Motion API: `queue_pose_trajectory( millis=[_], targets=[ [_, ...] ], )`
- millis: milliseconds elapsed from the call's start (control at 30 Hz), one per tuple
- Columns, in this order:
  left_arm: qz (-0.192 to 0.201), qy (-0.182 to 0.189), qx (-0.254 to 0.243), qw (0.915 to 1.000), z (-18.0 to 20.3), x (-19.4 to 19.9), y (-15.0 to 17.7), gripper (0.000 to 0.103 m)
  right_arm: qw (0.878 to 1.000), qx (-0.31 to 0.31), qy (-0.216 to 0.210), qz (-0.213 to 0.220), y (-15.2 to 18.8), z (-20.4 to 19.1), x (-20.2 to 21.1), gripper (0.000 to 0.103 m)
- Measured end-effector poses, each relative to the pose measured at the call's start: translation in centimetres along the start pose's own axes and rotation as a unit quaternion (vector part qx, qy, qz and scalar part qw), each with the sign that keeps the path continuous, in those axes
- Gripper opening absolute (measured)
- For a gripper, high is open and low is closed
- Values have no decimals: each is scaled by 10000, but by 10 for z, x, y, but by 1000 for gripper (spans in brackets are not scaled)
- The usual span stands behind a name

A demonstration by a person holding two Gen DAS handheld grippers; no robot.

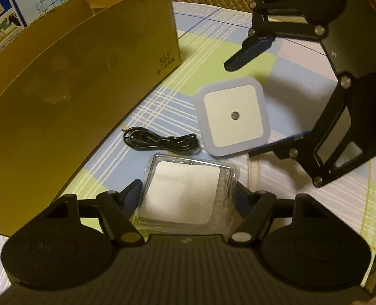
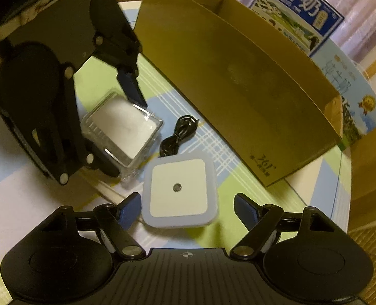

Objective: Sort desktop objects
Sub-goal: 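Grasp the packaged night-light with left tool while right tool grasps white night-light, then lift both held night-lights and hold them above the table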

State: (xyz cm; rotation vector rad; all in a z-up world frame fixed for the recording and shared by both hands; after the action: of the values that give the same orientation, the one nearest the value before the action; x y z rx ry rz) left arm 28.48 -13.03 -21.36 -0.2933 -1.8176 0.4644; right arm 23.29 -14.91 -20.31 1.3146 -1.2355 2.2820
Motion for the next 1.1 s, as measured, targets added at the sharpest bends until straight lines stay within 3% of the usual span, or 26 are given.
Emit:
queue_pose_trajectory(
  millis=[133,300,500,700,1100],
  targets=[
    [13,-31,141,9999,-4,2,4,70,9998,132,128,57,-2,-4,-7,76],
    [39,-11,156,9999,-5,1,5,72,9996,191,186,41,-2,-4,-12,63],
    [23,-12,190,9998,-4,-3,2,73,9996,119,230,112,1,-1,-12,63],
    [94,-62,298,9995,-5,-1,3,67,9993,-192,293,160,-1,9,-8,63],
    [119,-56,465,9988,-6,-6,5,69,9989,-279,328,175,2,9,-8,63]
  ],
)
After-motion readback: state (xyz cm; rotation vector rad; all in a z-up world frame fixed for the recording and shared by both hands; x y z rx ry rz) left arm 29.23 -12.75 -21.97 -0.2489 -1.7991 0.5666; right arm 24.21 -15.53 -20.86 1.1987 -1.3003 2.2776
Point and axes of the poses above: each gripper's, at about its wrist camera, not at the fingertips, and x roughly against the way its jaws point, z to its right, y to its underside, the point moved 9 cm from there along -x, roughly the way its jaws point, and after that the axes turned 15 degrees about -x, right-handed, at the moved point
